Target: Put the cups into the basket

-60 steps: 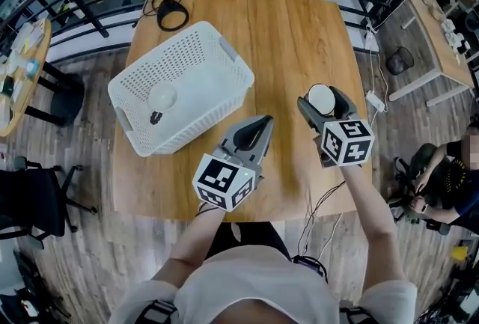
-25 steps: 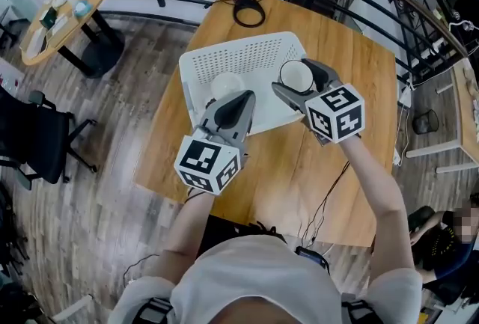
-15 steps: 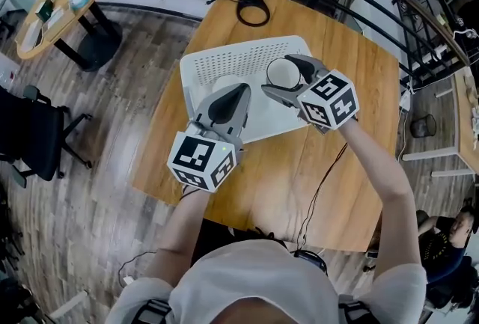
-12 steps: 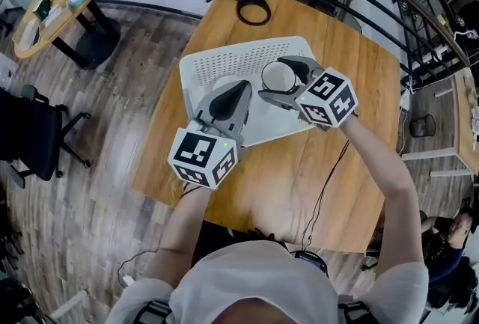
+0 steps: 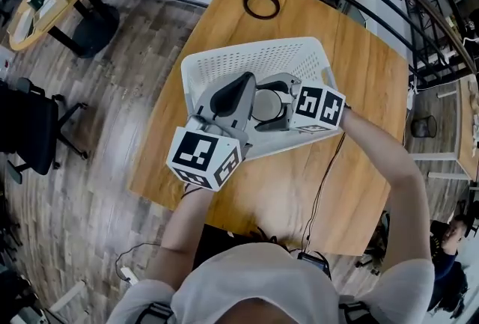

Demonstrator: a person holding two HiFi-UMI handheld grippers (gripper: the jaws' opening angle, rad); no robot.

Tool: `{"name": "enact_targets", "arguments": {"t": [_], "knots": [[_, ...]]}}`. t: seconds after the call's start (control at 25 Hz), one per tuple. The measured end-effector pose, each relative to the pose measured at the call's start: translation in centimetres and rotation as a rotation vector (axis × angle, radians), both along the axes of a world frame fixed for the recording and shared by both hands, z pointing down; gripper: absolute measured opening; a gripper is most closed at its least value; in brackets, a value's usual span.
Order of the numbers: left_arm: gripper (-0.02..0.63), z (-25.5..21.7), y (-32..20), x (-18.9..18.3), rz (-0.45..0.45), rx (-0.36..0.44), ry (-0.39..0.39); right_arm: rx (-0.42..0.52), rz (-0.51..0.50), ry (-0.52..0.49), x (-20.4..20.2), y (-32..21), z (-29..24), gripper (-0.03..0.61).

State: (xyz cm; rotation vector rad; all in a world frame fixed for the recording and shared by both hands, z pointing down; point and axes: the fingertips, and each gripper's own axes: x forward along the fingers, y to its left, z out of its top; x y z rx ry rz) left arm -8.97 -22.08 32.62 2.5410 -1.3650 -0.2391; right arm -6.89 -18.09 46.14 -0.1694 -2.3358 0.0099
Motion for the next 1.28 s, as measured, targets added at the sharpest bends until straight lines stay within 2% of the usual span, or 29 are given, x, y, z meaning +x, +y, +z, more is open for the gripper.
{"name": "enact_targets", "arguments": {"t": [0.32,0.68,1.0,1.12,1.28], "knots": [[0.009,0.3,-0.9,-0.3,0.001,0.008,0.031,-0.06,-0.166,0.088,0.6,2.8,4.6,0.38],[0.009,0.5,-1.4,-0.6,0.001,0.004,0.041,-0.094,-0.27,0.155,1.5,4.3,7.4,0.38],[0.009,0.4,-1.5,-0.7,0.001,0.008,0.045,-0.048,-0.389,0.104,1.2,4.5,9.0,0.38],[0.009,0.3,-1.4,-0.7,0.002,0.009,0.044,-0.058,-0.398,0.062,1.5,4.4,8.9,0.38],[0.009,1.0,-1.5,-0.4,0.002,-0.001,0.038,-0.062,-0.405,0.055,1.6,4.5,9.0,0.379]]}}
